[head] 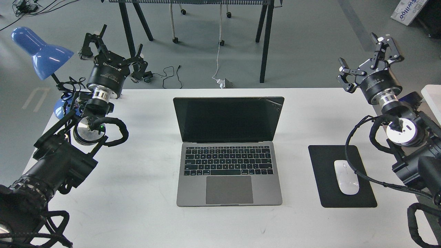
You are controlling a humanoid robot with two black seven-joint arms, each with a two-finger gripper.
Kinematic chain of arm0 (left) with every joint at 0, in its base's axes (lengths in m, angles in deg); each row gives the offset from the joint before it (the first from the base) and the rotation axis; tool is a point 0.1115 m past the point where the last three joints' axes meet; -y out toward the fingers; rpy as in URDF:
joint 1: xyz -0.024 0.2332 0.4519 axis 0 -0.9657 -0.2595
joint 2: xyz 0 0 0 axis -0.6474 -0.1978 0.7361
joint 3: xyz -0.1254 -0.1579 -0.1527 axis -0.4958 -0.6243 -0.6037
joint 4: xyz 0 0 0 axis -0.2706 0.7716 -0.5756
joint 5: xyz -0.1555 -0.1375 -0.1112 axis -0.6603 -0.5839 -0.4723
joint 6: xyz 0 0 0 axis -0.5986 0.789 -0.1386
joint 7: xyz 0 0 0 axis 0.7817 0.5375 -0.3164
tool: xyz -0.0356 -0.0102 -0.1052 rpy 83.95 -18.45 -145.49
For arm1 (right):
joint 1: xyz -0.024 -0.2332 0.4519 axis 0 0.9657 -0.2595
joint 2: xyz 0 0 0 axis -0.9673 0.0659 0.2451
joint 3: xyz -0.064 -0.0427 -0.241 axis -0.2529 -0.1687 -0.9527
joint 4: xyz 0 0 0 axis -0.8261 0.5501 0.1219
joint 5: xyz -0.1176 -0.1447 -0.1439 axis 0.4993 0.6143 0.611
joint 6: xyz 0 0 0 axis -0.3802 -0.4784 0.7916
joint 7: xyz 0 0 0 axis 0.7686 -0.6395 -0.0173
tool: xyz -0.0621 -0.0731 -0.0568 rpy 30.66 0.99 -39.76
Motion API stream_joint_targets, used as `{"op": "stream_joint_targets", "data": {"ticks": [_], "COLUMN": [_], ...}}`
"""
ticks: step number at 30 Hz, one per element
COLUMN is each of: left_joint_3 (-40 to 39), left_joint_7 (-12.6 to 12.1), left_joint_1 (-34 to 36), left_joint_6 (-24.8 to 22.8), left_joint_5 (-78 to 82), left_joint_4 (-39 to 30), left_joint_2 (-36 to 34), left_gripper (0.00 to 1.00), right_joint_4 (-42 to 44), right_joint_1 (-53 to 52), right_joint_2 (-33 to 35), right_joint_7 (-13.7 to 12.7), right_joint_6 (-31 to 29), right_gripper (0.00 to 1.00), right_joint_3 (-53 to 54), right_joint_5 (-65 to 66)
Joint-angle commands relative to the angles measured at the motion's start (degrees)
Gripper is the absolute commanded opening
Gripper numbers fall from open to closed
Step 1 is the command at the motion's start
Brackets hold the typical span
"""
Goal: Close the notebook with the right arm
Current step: 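Raise the right gripper up off the mouse pad area, then move the right gripper over the laptop screen's top edge and push it down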
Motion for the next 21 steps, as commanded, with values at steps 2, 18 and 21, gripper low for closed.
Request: {"op": "stream_joint_targets", "data": {"ticks": [2,18,21], "left_joint_3": [-0.1,0.0,0.0], "left_joint_7": [0.2,-0.5,-0.5], "left_joint_1": [-0.2,-0.2,-0.2], "left_joint_6": [0.0,-0.1,-0.1], "left_joint_5": [-0.1,0.0,0.1], "left_joint_4": [0.0,0.0,0.0], "left_joint_2": [0.2,0.1,0.0], "left_gripper": [1.0,1.0,1.0], "right_joint_4": [0.3,4.0,-0.3], "right_joint_1": [-1.6,-5.5,-3.7], "right_joint_2": [-1.9,-10.3,-10.2], "right_joint_7": [0.0,-1.6,-2.9], "right_joint_6": [0.4,0.1,-0.2], "right_gripper": [1.0,1.0,1.0], "right_joint_3": [-2.4,-10.8,-11.3], "right_joint_5": [0.0,-0.1,-0.1]}}
